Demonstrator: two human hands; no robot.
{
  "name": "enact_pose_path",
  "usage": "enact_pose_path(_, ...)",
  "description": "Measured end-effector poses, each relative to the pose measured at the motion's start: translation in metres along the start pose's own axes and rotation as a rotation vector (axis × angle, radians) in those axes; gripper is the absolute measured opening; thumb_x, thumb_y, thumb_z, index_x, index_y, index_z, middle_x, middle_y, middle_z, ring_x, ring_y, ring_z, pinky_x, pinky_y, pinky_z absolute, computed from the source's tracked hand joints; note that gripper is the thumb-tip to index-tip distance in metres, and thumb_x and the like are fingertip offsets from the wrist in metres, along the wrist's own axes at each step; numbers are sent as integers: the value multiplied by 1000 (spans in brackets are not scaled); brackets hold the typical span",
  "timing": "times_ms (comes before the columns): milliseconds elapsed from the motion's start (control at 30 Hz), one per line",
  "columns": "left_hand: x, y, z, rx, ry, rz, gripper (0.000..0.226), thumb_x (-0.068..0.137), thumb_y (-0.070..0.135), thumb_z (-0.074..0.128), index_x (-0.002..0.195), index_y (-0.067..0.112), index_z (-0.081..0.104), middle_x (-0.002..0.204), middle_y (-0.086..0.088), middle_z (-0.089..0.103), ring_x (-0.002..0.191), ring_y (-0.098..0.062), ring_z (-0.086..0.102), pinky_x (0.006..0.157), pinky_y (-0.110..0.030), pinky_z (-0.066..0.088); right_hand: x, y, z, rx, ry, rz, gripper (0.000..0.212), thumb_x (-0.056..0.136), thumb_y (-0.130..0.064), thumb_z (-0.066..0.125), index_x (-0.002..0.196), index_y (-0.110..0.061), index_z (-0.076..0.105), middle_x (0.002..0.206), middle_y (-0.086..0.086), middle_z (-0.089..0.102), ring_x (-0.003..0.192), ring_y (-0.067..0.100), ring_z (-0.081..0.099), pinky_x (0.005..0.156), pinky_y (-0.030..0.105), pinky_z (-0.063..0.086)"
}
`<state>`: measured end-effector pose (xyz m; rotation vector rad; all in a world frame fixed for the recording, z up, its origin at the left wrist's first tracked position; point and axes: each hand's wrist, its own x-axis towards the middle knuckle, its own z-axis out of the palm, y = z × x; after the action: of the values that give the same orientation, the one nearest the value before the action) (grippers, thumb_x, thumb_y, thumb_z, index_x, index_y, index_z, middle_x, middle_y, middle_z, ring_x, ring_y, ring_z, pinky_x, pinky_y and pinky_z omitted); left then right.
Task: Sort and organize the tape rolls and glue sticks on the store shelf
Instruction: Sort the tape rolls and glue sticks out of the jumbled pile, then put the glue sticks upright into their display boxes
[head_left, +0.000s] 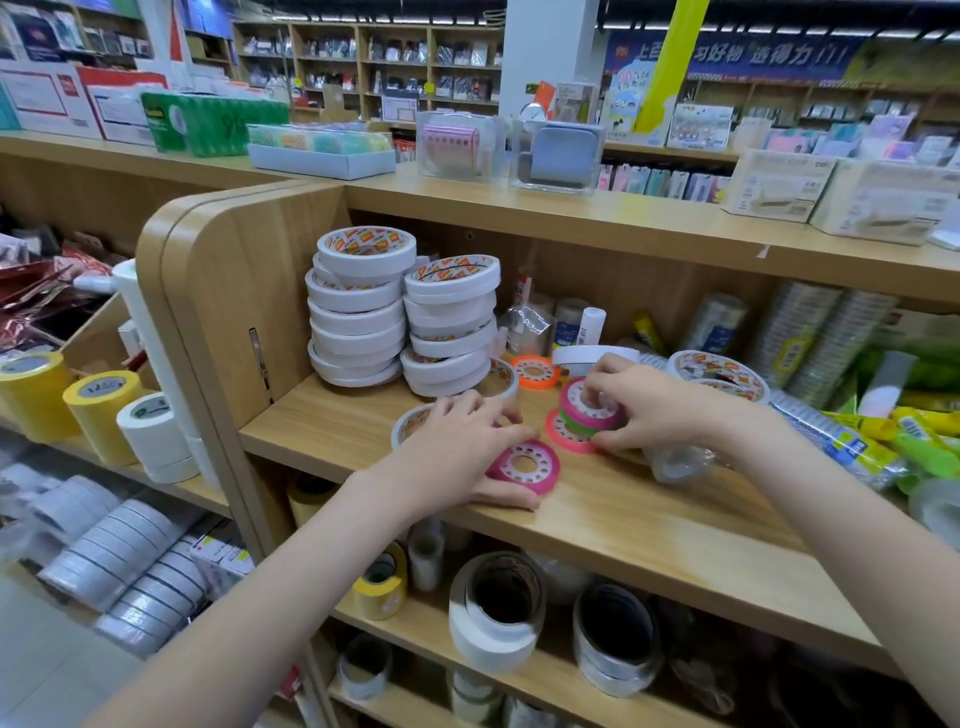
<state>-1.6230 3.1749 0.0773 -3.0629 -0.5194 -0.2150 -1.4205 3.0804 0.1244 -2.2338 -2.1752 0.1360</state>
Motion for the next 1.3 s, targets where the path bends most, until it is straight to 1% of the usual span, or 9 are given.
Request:
enact_pose_path(200, 2, -2, 5, -111, 50, 46, 64, 83, 63, 48, 139, 36, 36, 135, 11, 46, 114, -12, 29, 88, -26, 22, 13, -9, 5, -50, -91, -10, 29, 87, -46, 55, 96, -22, 43, 86, -9, 42, 85, 15, 46, 72, 26, 34)
enact_pose_path(367, -4, -8, 13, -205, 201, -17, 73, 76, 71, 44, 137, 32, 39, 130, 9, 51, 114, -12, 35, 97, -33, 32, 13, -6, 5, -26, -141, 27, 41, 79, -47, 66, 108, -22, 52, 100, -5, 47, 91, 14, 46, 77, 28, 40)
enact_pose_path(533, -5, -17, 14, -325, 457, -104, 71, 74, 67, 42, 127, 21, 51, 115, 1, 60, 104, -18, 47, 87, -38, 42, 7, -2, 5, 138, 110, 4, 29, 73, -32, 75, 85, -10, 59, 91, 7, 52, 82, 19, 48, 71, 24, 38)
enact_pose_path(667, 2, -12, 2, -358, 550, -149, 67, 77, 61, 53, 128, 18, 49, 115, -1, 57, 104, -18, 46, 84, -30, 37, -25, 12, -26, 473, 392, 119, 23, 72, -27, 76, 80, -29, 54, 99, 0, 48, 85, 12, 52, 83, 22, 41)
enact_pose_path(800, 13, 7, -2, -400, 529, -81, 60, 79, 44, 67, 130, 18, 48, 119, -2, 55, 108, -17, 44, 89, -31, 39, -91, 42, -41, 478, 386, 323, 22, 71, -30, 76, 82, -27, 57, 93, -4, 51, 80, 10, 53, 80, 29, 40)
enact_pose_path(900, 24, 24, 1, -356, 504, -14, 60, 79, 57, 54, 127, 20, 52, 115, -1, 56, 105, -21, 47, 86, -38, 43, -133, 51, -21, 260, 420, 508, 23, 69, -29, 77, 81, -23, 58, 91, 5, 54, 84, 24, 54, 73, 27, 41)
enact_pose_path(1067, 48, 38, 15, -98, 264, -77, 51, 88, 50, 51, 131, 25, 47, 133, -2, 44, 123, -25, 34, 97, -37, 33, -153, 34, 30, 214, 379, 397, 36, 65, -31, 82, 92, -28, 59, 101, -3, 59, 98, 19, 57, 78, 10, 34)
enact_pose_path(1200, 69, 41, 25, -169, 189, -61, 57, 90, 44, 52, 140, 20, 38, 146, -8, 30, 130, -29, 29, 107, -35, 25, -140, 31, 55, 116, 446, 339, 42, 65, -39, 81, 99, -19, 65, 119, 0, 52, 110, 20, 49, 92, 35, 41)
enact_pose_path(1300, 77, 42, 28, -283, 219, -68, 60, 87, 47, 54, 138, 19, 41, 144, -8, 33, 129, -29, 31, 108, -36, 24, -136, 36, 40, 206, 548, 302, 42, 66, -48, 75, 93, -18, 66, 110, -3, 55, 103, 11, 50, 90, 17, 34)
